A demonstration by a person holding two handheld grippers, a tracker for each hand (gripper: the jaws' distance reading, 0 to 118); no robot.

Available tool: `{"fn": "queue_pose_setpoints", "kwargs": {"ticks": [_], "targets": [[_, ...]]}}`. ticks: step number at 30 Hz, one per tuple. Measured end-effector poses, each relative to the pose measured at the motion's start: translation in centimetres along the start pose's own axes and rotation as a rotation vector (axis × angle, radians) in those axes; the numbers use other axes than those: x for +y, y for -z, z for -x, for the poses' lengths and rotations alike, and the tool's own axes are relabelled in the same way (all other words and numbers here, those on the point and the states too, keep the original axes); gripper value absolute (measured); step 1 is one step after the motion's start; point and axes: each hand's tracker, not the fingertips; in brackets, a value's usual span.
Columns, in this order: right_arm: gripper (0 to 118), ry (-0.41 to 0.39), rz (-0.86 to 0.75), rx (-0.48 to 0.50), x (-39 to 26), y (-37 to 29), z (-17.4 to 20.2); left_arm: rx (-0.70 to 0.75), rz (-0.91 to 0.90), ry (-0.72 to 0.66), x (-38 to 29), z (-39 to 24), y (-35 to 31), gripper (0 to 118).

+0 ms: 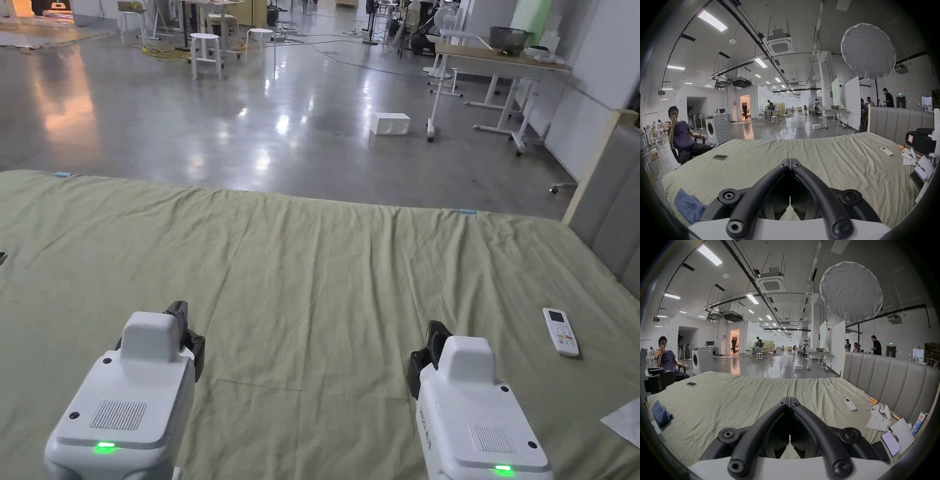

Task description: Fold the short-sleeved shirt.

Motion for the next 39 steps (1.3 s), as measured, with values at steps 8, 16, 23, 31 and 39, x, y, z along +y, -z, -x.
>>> {"fn": "queue_pose_setpoints", "kwargs": {"ticks": [8, 16, 23, 31, 39], "targets": [[32, -0.025, -0.008, -0.005, 0.1, 0.5, 0.6, 0.011, -0.002, -0.006, 0.2, 0.0, 0.1, 11], [102, -0.026, -0.021, -0.022, 0.4, 0.6, 0.6, -0.005, 0.0, -0.012, 0.1, 0.1, 0.2, 88], [118, 0.024, -0.029, 0.001, 0.6, 0.5, 0.4, 0.017, -0.006, -0.034, 0.3, 0.2, 0.2, 97], [118, 0.05, -0.001, -0.012, 1.4, 0.6, 0.6, 0.026, 0.003, -0.044, 0.5, 0.8, 0.2, 98], [118, 0.191, 0.097, 0.018, 2.1, 1.2, 0.3, 0.039, -0.004, -0.066, 0.6, 1.4, 0.3, 101]]}}
